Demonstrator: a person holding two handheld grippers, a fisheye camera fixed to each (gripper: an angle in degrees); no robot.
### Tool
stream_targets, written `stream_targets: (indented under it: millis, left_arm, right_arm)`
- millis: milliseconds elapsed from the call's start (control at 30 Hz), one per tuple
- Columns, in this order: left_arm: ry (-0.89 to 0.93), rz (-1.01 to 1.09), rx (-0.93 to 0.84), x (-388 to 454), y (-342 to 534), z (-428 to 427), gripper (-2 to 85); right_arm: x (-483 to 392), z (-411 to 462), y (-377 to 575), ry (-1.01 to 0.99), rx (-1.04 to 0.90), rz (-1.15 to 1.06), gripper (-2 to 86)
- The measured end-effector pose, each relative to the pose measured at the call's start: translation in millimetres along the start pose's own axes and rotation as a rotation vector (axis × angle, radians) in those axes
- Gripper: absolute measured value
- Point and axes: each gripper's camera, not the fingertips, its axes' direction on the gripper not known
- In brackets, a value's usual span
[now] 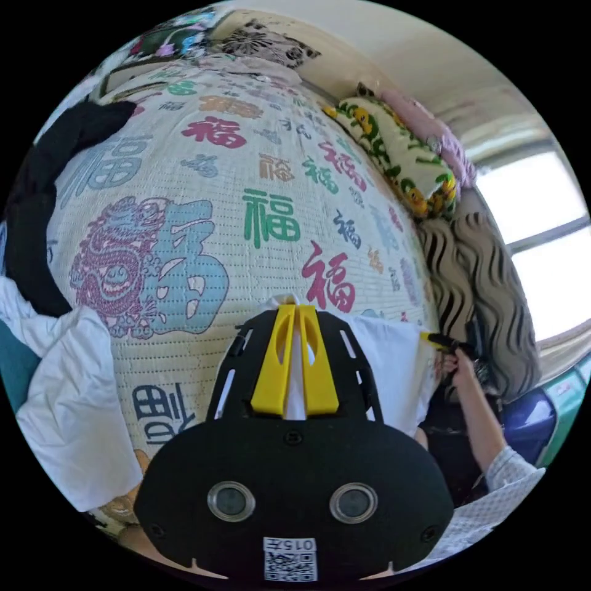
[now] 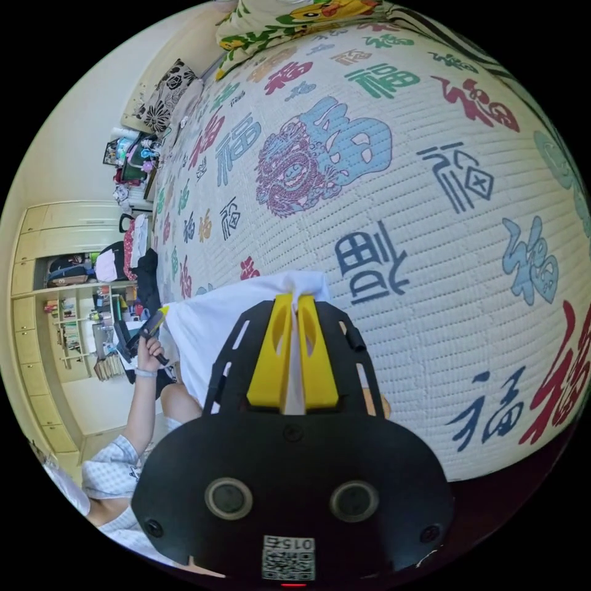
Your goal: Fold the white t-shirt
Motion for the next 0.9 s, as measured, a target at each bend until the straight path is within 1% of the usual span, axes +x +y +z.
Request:
stream_targets:
  millis: [67,133,167,233,300,367,433,500,567,700,767,833,900]
  left_arm:
    - [0.109,-0.108,0.072,-33,4,-9,-0.6]
    - [0.132,-0.159,0.057,-54,7,-5,-0.6]
    - [0.106,-0.143,0.031,-57,8,1,-0.6]
    - [0.075,-0.100,0.036,-54,10,7,-0.3]
    - [0.088,-0.084,0.055,-51,11,5,0.4]
    - [0.112,-0.131,0.117,-56,22,-12,2.2]
    - [0.141,-0.126,0.149,-56,39,-29,4.2]
    - [0.154,-0.060,0.096,-47,60,-39,5.8]
    - [0.122,0.030,0.002,-28,98,-44,8.0]
    - [0.077,0.093,-0.129,-7,152,-29,9.0]
    - [0.058,0.095,-0.198,-2,174,-9,8.0]
    - [0.055,0.101,-0.218,1,183,3,5.5]
    - [0.051,0.105,-0.224,3,187,11,1.6]
  right_arm:
    - [3,3,-7,0.010,0.014,-0.003,-0.3]
    - [9,12,-12,-0.029,0.010,0.019,-0.1]
    - [12,20,-16,-0.054,0.009,0.044,0.5]
    - [13,29,-19,-0.084,0.019,0.061,2.4]
    - [9,31,-18,-0.076,0.054,0.046,4.5]
    - [2,25,-7,-0.014,0.124,0.047,5.0]
    - [-7,23,9,-0.025,0.143,-0.015,5.4]
    - [-17,31,29,-0.039,0.095,-0.072,6.8]
    - [-30,55,60,-0.032,0.014,-0.128,7.8]
    - [-46,108,93,-0.006,-0.110,-0.152,7.9]
    - [-57,153,98,0.012,-0.223,-0.175,6.8]
    - [-65,184,96,0.065,-0.275,-0.173,4.5]
    - [-73,203,93,0.103,-0.271,-0.179,2.3]
